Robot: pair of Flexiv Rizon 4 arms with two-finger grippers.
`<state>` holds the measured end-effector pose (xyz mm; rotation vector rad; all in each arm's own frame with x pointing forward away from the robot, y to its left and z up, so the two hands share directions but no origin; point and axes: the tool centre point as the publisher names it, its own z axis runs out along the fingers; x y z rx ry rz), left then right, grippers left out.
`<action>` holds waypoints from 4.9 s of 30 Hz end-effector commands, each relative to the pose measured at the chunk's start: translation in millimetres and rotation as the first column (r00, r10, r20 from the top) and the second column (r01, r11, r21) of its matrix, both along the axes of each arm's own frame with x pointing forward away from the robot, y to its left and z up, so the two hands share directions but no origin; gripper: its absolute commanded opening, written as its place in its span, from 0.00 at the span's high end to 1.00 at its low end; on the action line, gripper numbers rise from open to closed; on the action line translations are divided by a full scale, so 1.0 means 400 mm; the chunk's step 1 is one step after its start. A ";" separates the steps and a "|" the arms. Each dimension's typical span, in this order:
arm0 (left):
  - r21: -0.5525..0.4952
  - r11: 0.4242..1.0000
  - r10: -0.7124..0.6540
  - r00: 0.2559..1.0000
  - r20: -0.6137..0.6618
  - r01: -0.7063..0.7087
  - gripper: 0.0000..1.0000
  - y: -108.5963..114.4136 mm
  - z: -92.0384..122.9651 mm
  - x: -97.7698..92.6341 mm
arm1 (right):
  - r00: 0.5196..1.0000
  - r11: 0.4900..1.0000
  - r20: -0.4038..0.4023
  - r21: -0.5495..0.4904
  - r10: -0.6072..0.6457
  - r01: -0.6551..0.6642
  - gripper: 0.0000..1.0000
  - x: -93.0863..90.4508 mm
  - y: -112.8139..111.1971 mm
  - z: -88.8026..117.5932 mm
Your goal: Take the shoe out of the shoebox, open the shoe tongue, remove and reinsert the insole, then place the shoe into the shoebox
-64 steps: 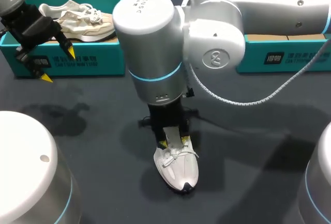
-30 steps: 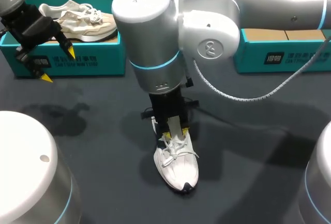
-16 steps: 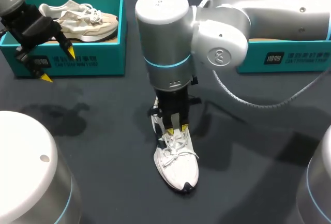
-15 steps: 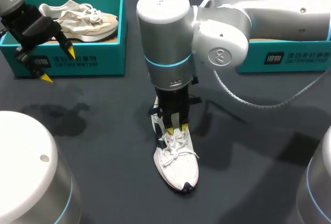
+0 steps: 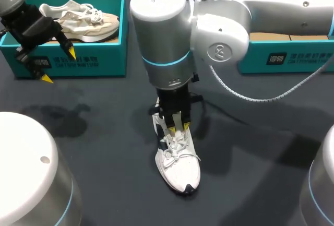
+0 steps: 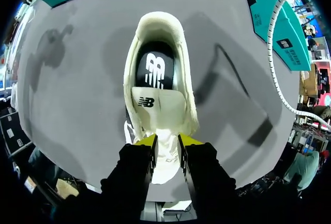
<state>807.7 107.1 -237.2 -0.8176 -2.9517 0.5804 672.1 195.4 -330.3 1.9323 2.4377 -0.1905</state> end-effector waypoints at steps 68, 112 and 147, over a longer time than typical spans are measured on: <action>0.002 1.000 0.000 1.000 0.002 0.000 0.00 0.002 0.001 -0.003 | 0.270 0.290 0.163 -0.116 0.949 -0.950 0.00 0.255 0.088 0.188; 0.002 1.000 0.000 1.000 0.002 0.000 0.00 0.002 0.001 -0.003 | 0.078 0.077 0.102 0.011 0.992 -0.997 0.00 0.342 0.088 -0.045; 0.002 1.000 0.000 1.000 0.002 0.000 0.00 0.002 0.001 -0.003 | 0.083 0.072 0.132 0.090 0.988 -0.993 0.56 0.354 0.068 -0.148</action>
